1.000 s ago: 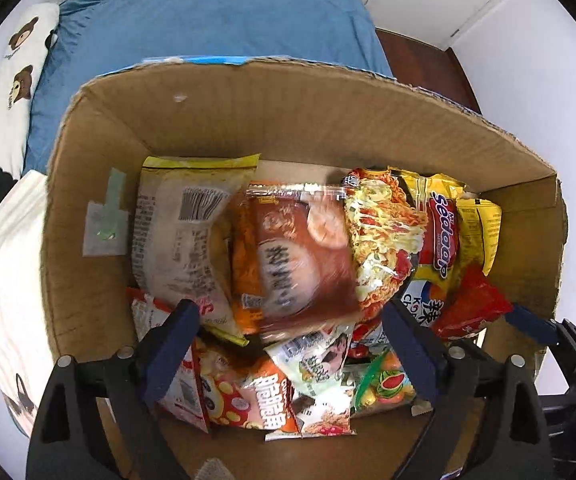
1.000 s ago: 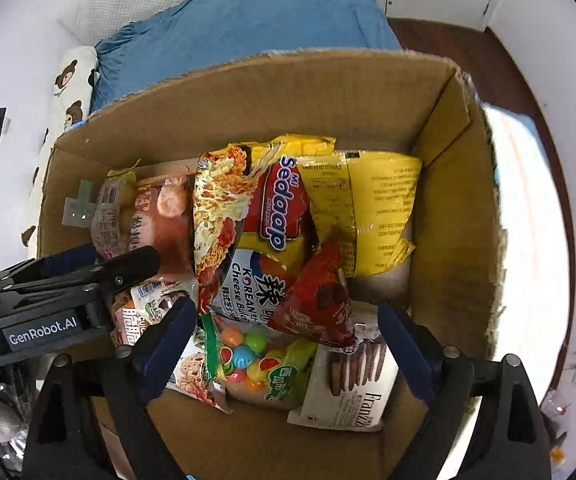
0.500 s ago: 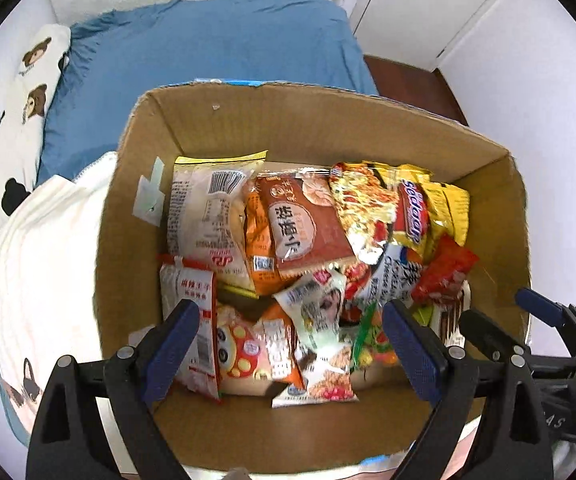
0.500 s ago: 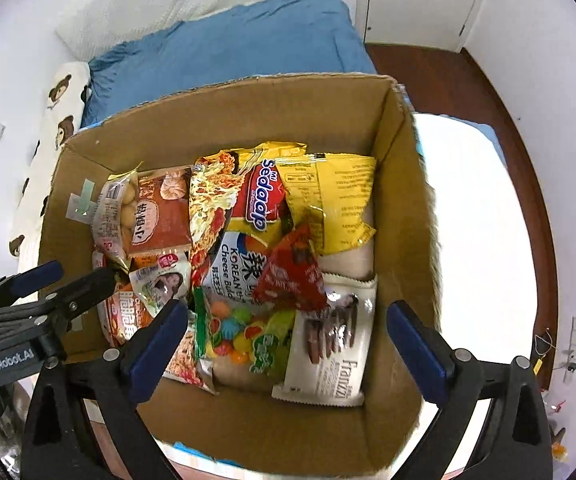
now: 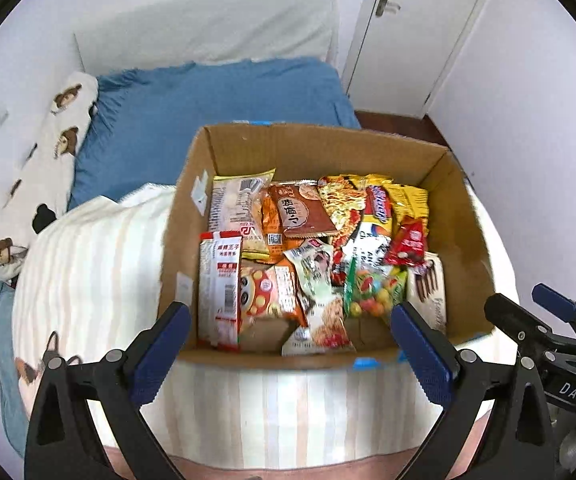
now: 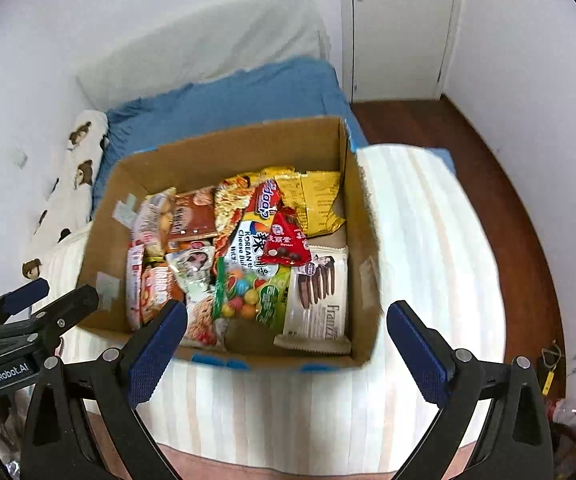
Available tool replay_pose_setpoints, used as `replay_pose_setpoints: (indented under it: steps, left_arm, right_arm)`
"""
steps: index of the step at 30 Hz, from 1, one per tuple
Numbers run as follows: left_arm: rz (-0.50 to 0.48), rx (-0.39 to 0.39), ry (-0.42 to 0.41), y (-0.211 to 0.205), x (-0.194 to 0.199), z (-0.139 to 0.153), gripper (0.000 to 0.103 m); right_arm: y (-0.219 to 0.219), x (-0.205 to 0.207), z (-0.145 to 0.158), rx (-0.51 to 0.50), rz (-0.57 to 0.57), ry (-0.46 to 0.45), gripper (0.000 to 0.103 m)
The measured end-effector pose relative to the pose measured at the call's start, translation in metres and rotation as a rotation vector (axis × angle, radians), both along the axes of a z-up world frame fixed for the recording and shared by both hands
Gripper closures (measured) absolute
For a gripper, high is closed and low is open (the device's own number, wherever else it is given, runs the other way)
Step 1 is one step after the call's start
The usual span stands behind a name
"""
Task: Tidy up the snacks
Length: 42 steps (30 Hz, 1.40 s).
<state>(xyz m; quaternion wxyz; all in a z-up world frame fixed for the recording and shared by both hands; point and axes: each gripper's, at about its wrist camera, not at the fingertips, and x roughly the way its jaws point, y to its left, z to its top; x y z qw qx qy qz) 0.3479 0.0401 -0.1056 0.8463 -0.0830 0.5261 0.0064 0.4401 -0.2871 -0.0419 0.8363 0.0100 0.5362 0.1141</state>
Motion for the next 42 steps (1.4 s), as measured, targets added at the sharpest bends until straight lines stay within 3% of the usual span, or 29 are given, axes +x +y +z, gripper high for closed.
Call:
replay_pose_setpoints:
  steps: [11,20,32,42]
  left_arm:
    - [0.032,0.046,-0.184,-0.006,-0.104,0.065,0.000]
    - [0.057,0.102,-0.262,-0.011,-0.172,0.097,0.000]
    - [0.088,0.141,-0.315,-0.013,-0.226,0.123,0.000]
    - [0.078,0.141,-0.337,-0.016,-0.242,0.133,0.000]
  right_arm:
    - [-0.024,-0.106,0.076,0.051,0.010,-0.172,0.001]
    - [-0.043,-0.177,0.123,0.036,0.008,-0.282,0.001]
    - [-0.055,-0.248,0.168,0.028,0.025,-0.370,0.001]
    - [-0.053,-0.265,0.181,0.011,0.041,-0.394,0.000]
